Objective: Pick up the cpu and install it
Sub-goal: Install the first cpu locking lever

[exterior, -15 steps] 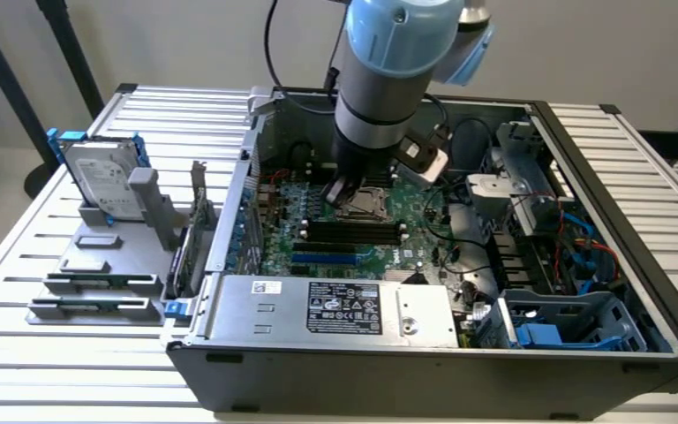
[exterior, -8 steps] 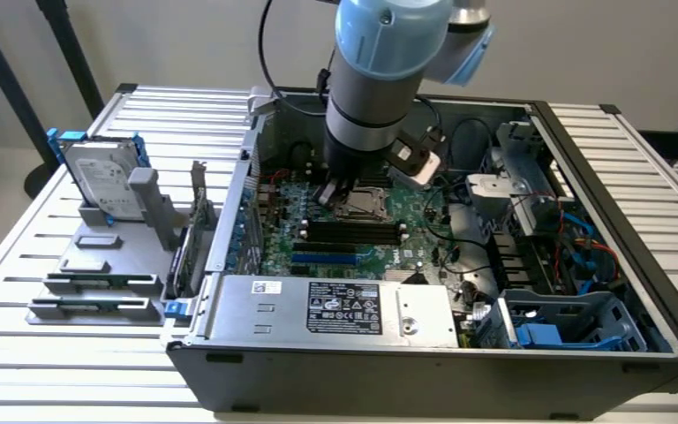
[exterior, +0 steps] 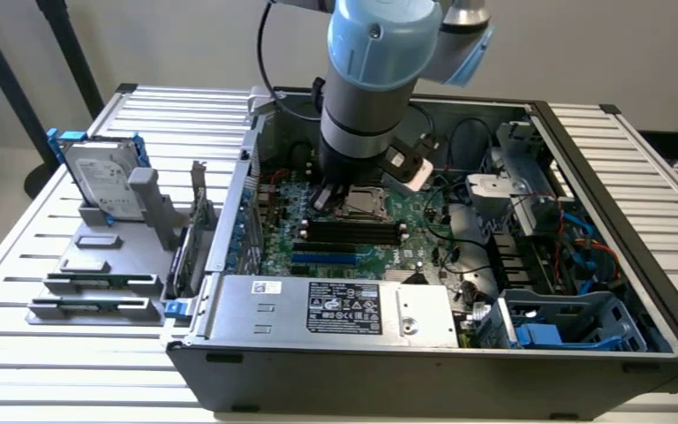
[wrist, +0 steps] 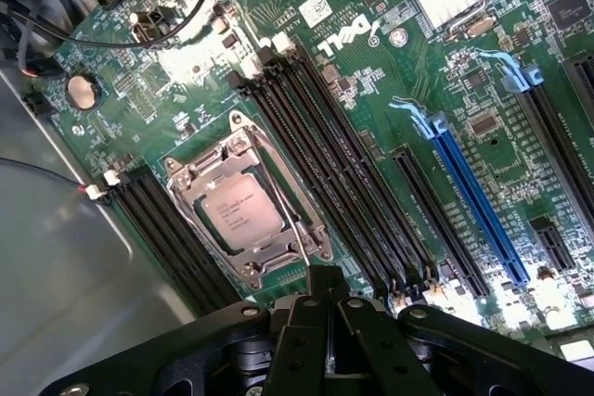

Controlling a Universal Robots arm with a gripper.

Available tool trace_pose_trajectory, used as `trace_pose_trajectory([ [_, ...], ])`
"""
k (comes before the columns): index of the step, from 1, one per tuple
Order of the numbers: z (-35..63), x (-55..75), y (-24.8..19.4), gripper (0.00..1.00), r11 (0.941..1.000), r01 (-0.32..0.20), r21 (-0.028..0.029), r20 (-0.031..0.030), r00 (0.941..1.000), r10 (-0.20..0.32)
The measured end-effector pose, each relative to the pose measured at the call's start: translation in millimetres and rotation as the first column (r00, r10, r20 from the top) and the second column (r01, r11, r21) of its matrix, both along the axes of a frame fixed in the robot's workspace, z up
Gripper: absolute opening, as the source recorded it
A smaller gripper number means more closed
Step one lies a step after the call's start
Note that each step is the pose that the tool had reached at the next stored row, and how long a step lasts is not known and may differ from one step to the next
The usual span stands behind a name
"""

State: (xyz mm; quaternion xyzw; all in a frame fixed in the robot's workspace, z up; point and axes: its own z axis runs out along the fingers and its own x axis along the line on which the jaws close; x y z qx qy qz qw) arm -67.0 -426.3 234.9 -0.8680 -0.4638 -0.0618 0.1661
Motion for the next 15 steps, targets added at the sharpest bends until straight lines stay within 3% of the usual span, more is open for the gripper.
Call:
trace_pose_trajectory([
  [4,-7.2,-2.0,4.1,0.11,1.0000,0.000,-0.0003,0.0029,1.0000,0.000],
  [9,-16.5,-7.4,13.1,0.11,1.0000,0.000,-0.0021,0.0062,1.0000,0.000],
  [15,-23.8,-9.3,14.1,0.11,1.0000,0.000,-0.0069,0.0065,1.0000,0.000],
])
